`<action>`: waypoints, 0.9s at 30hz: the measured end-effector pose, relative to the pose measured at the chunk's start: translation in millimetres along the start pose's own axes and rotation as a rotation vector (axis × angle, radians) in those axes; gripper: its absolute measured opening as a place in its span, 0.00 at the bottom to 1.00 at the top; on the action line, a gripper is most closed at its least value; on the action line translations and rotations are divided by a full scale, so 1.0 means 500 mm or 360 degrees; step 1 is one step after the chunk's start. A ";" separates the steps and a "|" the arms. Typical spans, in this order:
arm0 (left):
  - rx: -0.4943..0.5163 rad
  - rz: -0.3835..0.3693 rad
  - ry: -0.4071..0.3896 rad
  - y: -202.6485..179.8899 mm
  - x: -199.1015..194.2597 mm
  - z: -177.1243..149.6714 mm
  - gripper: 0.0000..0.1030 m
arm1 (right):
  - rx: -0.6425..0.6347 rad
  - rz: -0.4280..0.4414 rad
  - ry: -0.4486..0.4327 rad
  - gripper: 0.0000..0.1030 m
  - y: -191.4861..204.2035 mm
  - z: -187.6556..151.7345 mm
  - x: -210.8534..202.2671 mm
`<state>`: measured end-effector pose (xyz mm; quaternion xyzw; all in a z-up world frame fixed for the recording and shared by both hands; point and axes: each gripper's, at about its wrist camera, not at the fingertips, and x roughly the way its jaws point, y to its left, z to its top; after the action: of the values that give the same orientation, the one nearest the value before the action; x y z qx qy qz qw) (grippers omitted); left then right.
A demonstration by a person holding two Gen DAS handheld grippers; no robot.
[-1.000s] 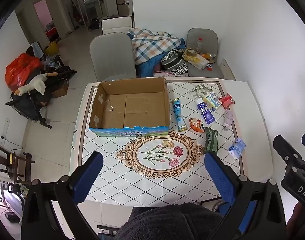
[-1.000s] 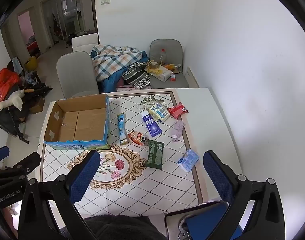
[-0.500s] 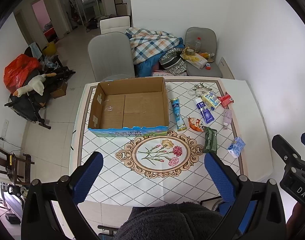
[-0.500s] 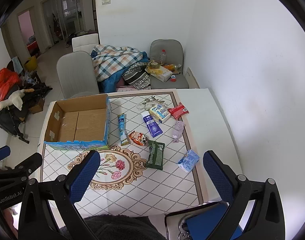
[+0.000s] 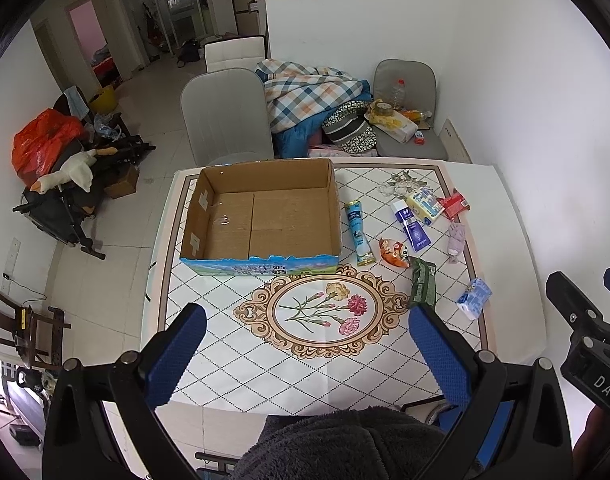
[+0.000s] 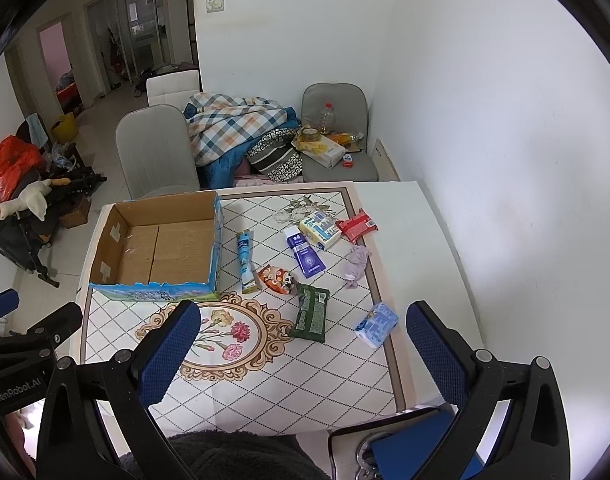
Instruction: Organize soft objects
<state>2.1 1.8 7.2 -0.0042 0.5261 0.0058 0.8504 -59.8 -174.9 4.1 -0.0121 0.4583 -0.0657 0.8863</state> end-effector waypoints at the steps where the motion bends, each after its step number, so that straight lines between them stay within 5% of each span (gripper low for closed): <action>1: -0.0002 0.0000 -0.0003 0.000 -0.001 -0.001 1.00 | 0.0000 0.0001 0.0000 1.00 -0.001 0.000 0.001; 27: -0.0033 0.0029 -0.0093 0.006 -0.033 -0.011 1.00 | 0.0016 0.0013 -0.0070 1.00 -0.013 -0.006 -0.026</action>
<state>-10.2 4.7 19.3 -0.0080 0.5009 0.0193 0.8653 -70.4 -179.7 13.5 -0.0072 0.4383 -0.0642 0.8965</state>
